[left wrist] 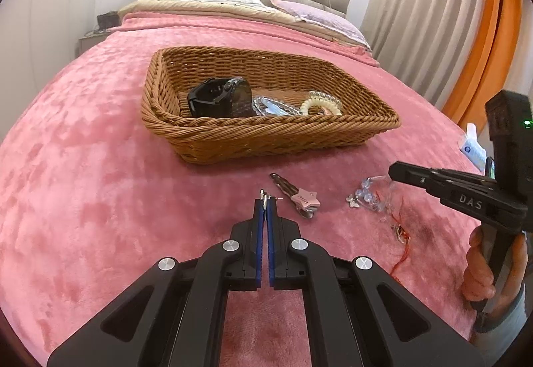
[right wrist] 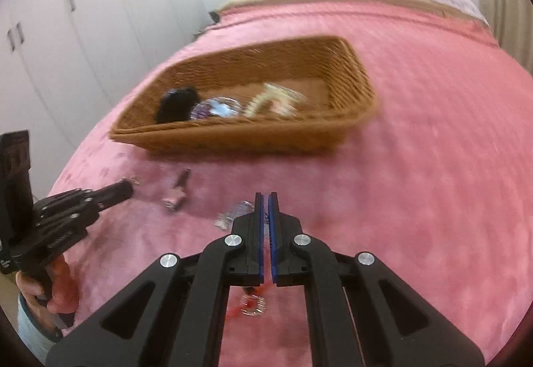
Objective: Organize jewelry
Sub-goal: 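Carry both charms into the basket and release them, then move both grippers back toward the red cord and pink charm, then grasp the red cord with the left gripper while the right grasps the pink charm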
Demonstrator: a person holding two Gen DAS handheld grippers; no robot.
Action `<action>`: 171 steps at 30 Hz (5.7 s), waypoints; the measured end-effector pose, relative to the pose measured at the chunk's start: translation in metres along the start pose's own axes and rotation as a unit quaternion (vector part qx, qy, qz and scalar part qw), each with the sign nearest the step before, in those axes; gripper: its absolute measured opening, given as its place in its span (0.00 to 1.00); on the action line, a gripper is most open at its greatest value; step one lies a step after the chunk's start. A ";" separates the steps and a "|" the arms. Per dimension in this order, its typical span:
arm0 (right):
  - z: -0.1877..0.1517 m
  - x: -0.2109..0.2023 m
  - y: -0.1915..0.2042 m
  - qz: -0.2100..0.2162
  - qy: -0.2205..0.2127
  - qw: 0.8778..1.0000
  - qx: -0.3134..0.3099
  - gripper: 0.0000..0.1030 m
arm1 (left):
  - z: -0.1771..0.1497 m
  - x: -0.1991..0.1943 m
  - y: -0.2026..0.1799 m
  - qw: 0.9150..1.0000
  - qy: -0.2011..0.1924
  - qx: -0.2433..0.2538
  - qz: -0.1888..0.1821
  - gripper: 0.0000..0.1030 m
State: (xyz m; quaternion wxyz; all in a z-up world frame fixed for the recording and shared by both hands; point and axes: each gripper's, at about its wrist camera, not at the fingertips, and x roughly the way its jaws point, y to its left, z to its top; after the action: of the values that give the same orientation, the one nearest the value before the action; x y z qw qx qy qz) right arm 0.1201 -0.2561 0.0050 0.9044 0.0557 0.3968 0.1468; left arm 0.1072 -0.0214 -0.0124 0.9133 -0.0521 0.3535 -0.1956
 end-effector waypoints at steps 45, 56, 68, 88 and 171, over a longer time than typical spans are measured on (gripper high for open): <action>0.044 -0.055 0.039 0.047 -0.069 0.993 -0.080 0.02 | 0.027 -0.043 -0.012 0.996 -0.079 0.010 -0.039 0.00; 0.112 -0.053 0.037 0.038 -0.125 0.990 -0.055 0.02 | 0.114 -0.037 -0.024 0.990 -0.120 0.010 -0.066 0.00; 0.126 0.033 0.008 0.017 -0.075 0.997 -0.003 0.02 | 0.131 0.050 -0.011 0.997 -0.043 -0.015 -0.066 0.00; 0.100 0.017 -0.007 0.034 -0.068 0.997 0.023 0.19 | 0.101 0.003 -0.032 0.993 -0.114 0.024 0.003 0.69; -0.049 -0.027 -0.031 0.022 -0.022 0.999 0.031 0.36 | -0.059 -0.015 -0.087 0.997 0.046 0.034 0.048 0.06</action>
State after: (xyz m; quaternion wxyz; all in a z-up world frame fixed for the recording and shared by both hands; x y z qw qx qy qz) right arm 0.0736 -0.2952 -0.0161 0.9072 0.0958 0.3801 0.1526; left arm 0.0302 -0.0931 -0.0267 0.9058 0.0053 0.3901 -0.1656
